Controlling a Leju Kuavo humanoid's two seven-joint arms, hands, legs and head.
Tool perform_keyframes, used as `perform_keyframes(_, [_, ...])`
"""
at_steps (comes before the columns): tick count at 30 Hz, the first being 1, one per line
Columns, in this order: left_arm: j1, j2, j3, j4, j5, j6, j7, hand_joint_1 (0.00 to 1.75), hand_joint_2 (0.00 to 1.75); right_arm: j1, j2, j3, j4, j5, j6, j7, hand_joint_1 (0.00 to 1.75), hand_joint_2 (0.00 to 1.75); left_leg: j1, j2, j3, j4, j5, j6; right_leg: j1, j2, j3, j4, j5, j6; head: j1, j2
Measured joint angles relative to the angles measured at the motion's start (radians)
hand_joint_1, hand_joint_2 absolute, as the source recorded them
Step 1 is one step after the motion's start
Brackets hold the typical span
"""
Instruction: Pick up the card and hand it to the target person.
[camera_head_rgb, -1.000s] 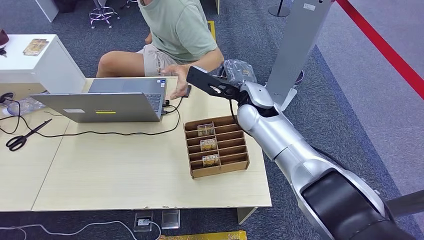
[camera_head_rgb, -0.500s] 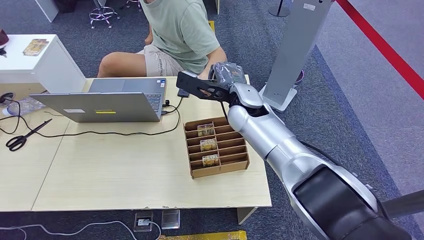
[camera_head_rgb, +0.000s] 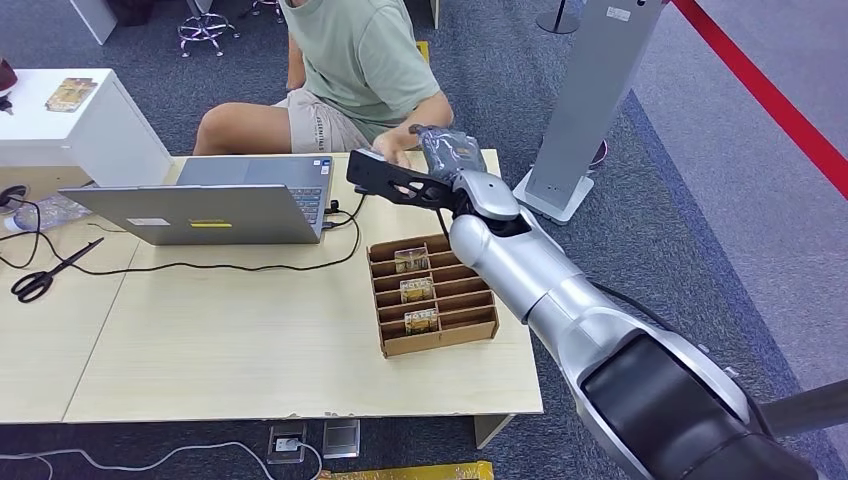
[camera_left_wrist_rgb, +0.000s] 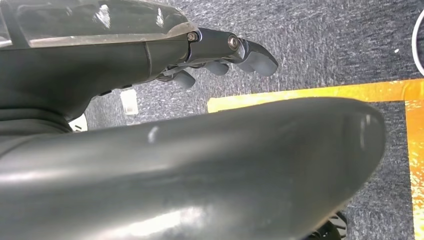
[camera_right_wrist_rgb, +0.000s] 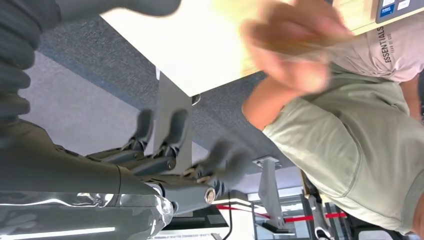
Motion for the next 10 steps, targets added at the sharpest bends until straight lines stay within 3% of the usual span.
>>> perform_keyframes(10, [0.000,0.000,0.000,0.000,0.001,0.000,-0.002,0.00,0.00,0.000,0.003,0.010,0.006,-0.004,-0.002,0.000,0.00,1.75,0.000,0.000,0.000,0.000,0.000,0.000,0.000,0.000,0.000,0.000,0.000,0.000,0.000,0.000])
